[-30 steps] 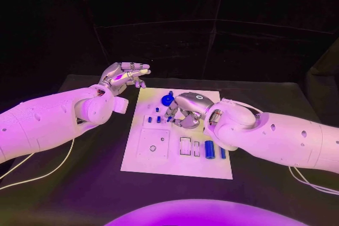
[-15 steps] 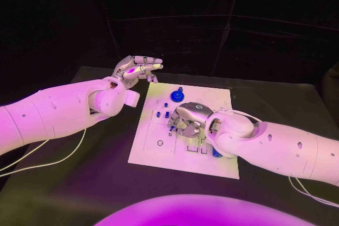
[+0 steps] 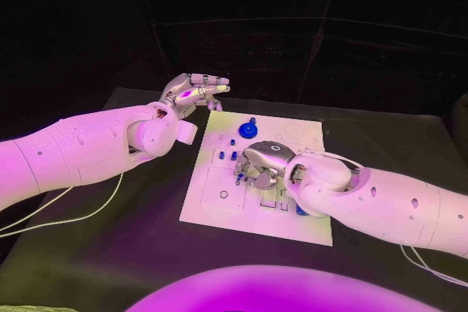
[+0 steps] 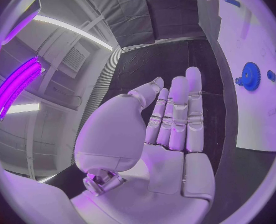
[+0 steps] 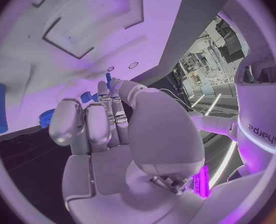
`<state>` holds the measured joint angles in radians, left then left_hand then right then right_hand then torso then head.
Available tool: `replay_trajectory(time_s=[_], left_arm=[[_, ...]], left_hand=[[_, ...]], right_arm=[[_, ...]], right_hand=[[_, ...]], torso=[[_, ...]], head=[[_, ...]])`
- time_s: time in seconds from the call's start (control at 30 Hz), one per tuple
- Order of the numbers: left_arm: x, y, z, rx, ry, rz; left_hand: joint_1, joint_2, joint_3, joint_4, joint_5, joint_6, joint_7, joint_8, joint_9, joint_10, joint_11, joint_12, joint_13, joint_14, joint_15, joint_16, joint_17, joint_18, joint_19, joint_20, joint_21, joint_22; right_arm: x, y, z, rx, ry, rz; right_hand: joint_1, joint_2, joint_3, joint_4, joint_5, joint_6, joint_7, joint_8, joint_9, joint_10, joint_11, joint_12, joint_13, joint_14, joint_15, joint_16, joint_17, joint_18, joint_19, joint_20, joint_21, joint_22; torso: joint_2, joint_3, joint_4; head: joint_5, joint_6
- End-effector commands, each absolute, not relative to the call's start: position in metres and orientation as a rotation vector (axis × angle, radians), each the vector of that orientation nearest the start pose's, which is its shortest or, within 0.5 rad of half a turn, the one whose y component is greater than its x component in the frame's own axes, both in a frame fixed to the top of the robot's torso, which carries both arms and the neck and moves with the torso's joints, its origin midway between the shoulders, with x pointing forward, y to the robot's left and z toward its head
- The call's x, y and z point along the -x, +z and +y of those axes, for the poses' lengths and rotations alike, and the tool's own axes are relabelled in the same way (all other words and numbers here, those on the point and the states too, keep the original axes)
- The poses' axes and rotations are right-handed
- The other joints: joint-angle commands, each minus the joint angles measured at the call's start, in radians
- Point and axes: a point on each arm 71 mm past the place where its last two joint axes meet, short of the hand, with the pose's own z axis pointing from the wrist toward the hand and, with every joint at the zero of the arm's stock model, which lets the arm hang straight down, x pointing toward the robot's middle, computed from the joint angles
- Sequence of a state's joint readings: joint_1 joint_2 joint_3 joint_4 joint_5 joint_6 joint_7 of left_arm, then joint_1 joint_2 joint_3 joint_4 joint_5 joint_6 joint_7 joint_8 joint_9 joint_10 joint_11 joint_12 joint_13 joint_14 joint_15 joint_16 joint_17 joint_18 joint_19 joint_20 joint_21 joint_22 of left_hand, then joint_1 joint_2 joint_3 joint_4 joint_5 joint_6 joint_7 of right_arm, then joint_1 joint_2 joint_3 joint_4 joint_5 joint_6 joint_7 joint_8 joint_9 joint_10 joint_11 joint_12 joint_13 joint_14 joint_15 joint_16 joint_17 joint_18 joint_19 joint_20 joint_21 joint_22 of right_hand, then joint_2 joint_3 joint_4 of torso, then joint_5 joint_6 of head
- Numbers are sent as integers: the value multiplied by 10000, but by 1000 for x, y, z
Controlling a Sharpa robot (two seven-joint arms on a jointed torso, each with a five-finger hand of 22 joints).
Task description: Assemble the parts on the task board
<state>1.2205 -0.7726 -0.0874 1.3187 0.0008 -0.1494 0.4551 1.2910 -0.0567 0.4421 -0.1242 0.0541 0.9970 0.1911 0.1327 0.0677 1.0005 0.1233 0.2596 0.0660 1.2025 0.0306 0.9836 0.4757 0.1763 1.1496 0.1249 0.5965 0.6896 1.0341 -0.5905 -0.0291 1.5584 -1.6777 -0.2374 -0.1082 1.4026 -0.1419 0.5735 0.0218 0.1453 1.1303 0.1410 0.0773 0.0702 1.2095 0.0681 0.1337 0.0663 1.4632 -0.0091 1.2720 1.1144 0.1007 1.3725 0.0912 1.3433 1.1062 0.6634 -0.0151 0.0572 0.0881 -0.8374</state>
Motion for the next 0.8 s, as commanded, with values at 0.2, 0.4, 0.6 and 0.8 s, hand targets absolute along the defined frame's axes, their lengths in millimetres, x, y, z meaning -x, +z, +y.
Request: replay_trajectory(time_s=[0.2,0.4,0.6,0.8], left_arm=[[-521,-190,229,10512,-16091,13918],[-522,-190,230,10530,-16040,13910],[-522,-190,231,10536,-16026,13913],[-522,-190,231,10539,-16027,13924]], left_hand=[[85,-16,52,-26,29,17,-1,45,6,-47,-2,49,-1,-74,-4,-22,-14,62,-30,15,-32,-12],[85,-16,52,-26,29,17,-1,45,6,-47,-2,49,-1,-74,-4,-22,-14,62,-30,15,-32,-12],[80,-23,49,-27,29,8,6,46,5,-56,1,53,-2,-73,-4,-19,-18,62,-29,16,-31,-13],[80,-23,49,-27,29,8,6,46,5,-56,1,53,-2,-73,-4,-19,-18,62,-29,16,-31,-13]], right_arm=[[-416,-244,-54,5197,8824,17234],[-416,-244,-54,5236,8825,17291],[-417,-246,-55,5262,8734,17381],[-418,-248,-55,5322,8604,17459]], right_hand=[[-122,4,-13,-83,75,48,32,-56,2,65,39,-44,11,320,-37,45,-5,-98,22,20,31,5],[-124,2,-15,-88,76,51,32,-55,3,66,39,-43,11,322,-37,56,10,-99,24,20,33,9],[-124,2,-15,-90,77,52,31,-54,3,67,39,-43,11,323,-37,60,15,-99,24,20,34,10],[-130,2,-18,-103,80,59,30,-51,5,72,38,-40,13,324,-38,61,13,-99,23,19,34,10]], torso=[[1,-4,-10],[-4,-5,0],[-3,-7,5],[-4,-9,7]], head=[[43,-37],[14,-23],[12,-35],[11,-69]])
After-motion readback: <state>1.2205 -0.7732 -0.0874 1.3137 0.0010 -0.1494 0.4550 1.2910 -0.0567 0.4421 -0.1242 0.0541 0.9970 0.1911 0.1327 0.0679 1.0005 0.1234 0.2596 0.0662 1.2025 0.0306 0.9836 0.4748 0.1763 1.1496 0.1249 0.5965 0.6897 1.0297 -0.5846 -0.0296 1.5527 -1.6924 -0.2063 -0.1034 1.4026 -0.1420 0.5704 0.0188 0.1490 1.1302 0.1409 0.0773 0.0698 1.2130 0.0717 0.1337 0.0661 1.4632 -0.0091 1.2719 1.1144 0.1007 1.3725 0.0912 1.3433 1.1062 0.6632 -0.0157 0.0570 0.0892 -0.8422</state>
